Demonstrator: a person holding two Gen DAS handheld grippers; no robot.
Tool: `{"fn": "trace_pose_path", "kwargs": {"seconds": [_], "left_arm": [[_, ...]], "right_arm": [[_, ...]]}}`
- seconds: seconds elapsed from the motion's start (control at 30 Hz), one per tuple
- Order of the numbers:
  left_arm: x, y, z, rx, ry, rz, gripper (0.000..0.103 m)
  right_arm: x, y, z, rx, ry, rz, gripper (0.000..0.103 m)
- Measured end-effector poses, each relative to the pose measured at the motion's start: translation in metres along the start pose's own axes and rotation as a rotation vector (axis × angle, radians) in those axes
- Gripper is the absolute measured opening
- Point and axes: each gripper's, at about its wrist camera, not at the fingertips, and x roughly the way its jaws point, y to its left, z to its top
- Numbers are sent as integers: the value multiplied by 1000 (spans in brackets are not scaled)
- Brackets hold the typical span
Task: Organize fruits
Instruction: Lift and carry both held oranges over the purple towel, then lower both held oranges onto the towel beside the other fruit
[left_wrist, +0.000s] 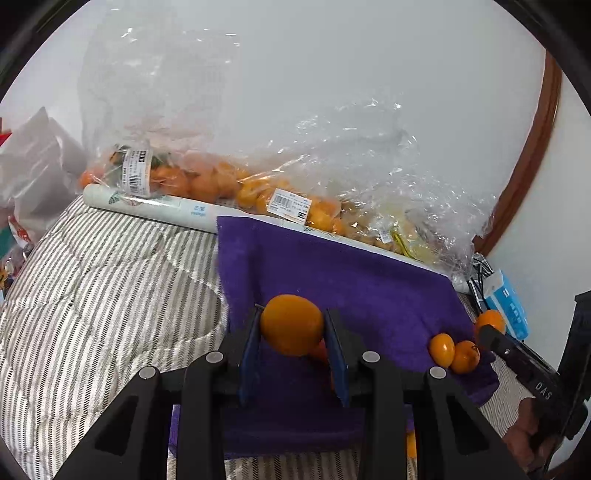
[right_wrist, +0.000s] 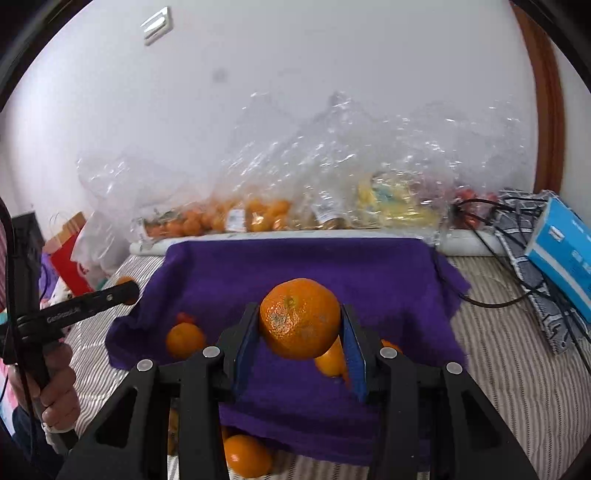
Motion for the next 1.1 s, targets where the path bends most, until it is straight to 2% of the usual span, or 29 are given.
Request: {"fn": "trace_pose_path", "kwargs": {"seconds": [0.23,0.53,1.1], "left_arm": [[6,2,-2,-3,12,-3,33],[12,-11,-10,50,25,11,33],[18,-13,-13,55,53,24,33]], "right_arm": [[4,-17,-1,54,9,-15,43],[9,-4,-7,10,30,-7,43],[21,4,-14,-27,71,-9,43]]}}
